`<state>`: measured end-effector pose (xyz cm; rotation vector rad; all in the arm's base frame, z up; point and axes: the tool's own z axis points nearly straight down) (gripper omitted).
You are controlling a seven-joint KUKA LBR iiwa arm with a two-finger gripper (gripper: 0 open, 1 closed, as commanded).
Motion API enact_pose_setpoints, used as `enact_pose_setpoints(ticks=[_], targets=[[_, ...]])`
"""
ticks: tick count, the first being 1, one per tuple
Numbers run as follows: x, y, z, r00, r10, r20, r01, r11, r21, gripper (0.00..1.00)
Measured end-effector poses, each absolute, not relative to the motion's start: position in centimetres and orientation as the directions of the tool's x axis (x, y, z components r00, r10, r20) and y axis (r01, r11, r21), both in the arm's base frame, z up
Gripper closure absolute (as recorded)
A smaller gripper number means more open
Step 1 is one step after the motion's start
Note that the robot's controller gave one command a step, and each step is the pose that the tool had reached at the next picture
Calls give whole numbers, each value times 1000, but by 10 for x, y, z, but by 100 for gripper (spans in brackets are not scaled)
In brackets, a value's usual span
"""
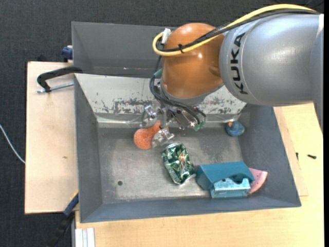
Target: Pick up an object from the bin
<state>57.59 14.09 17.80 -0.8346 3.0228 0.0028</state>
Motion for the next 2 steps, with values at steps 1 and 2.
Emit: enact_pose_setpoints(ticks=[1, 2], targets=[[576, 141, 178, -859, -513, -6, -513, 859, 1, 100], [572, 139, 228, -858, -514, -1, -514, 858, 2, 100]])
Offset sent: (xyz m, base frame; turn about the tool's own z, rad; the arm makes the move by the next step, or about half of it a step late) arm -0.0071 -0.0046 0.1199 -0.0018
